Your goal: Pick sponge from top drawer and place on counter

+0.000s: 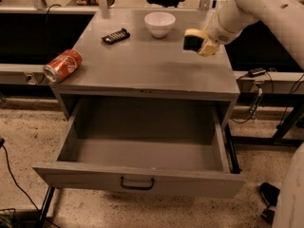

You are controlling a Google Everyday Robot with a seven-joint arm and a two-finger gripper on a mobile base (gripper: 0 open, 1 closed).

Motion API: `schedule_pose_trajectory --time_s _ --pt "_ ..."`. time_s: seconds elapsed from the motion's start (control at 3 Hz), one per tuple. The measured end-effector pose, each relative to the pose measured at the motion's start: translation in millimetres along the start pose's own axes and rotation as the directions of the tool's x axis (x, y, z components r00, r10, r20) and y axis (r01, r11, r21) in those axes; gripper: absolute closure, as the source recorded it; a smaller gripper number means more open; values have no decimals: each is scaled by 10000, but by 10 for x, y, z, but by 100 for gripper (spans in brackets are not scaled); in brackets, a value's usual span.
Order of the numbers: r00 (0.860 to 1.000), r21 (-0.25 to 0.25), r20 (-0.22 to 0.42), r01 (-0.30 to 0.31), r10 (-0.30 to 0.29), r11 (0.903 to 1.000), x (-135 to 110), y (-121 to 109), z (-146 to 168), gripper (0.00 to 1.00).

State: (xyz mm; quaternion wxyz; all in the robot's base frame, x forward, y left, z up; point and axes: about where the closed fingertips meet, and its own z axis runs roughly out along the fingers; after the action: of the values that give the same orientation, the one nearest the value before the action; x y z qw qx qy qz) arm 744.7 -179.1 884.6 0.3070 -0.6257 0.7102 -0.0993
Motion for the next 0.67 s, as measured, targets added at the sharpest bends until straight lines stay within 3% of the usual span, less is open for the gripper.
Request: schedule_pose_trajectory --time_s 0.33,0.67 --pt "10000 -55 1 11 -11 10000 -6 17 32 13" --pt "10000 -98 8 24 -24 9999 -14 29 60 0"
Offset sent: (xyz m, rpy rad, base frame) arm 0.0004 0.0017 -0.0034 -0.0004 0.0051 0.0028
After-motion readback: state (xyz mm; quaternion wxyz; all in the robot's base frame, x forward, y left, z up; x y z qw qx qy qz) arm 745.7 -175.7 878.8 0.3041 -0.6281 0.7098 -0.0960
